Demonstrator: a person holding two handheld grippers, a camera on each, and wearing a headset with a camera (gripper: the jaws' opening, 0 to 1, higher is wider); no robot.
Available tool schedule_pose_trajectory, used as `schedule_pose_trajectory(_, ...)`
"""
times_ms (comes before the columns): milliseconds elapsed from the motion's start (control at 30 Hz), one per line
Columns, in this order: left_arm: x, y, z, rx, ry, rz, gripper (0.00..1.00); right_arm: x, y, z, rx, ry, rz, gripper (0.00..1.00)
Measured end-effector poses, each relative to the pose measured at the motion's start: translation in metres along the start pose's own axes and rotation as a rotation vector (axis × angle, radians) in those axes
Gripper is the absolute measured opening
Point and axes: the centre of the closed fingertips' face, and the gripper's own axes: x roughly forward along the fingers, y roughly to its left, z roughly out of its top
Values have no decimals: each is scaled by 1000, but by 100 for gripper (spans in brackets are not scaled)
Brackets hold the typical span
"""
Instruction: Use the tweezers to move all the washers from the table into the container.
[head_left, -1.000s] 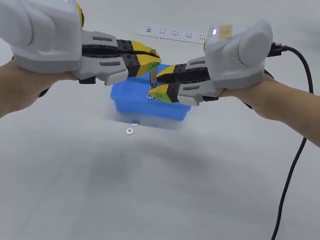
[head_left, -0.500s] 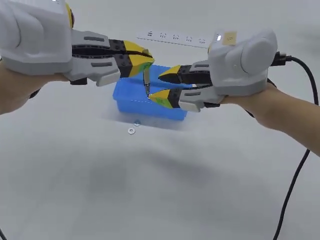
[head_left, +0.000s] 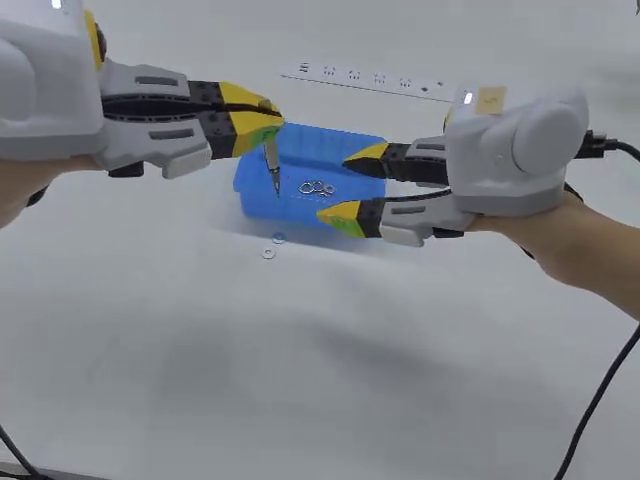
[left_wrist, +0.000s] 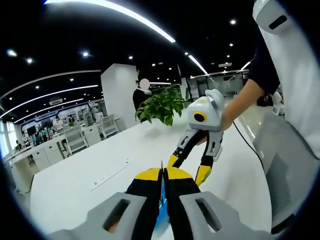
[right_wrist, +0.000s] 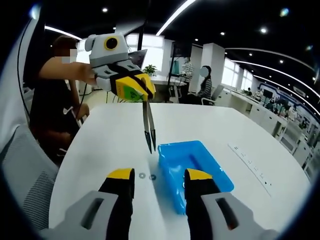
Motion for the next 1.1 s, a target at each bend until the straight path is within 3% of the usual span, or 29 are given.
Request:
schedule_pose_trajectory(167,-5,-11,-3,-3,-9,5,5,-13,4,-10,16,12,-13,51)
schedule_pose_trajectory(233,-2,-21,-2,-2,1,-2,5,-17,7,-14,25,17,-11,55)
schedule_pose_trajectory(567,1,-35,-21,-27,24,-27,5,-21,21,-34,67,39,14,68)
schedule_pose_trajectory(833,5,-40,-29,-48,22,-40,5,-18,39,-38,54,31,50,83)
schedule_pose_trajectory(1000,6,-43,-38,-55,33,-47,5,-15,44,-38,50,26,42,86)
schedule_pose_trajectory(1100,7,-43,-42,-64,37,-48,5,-13,48,-39,88,16,49,86)
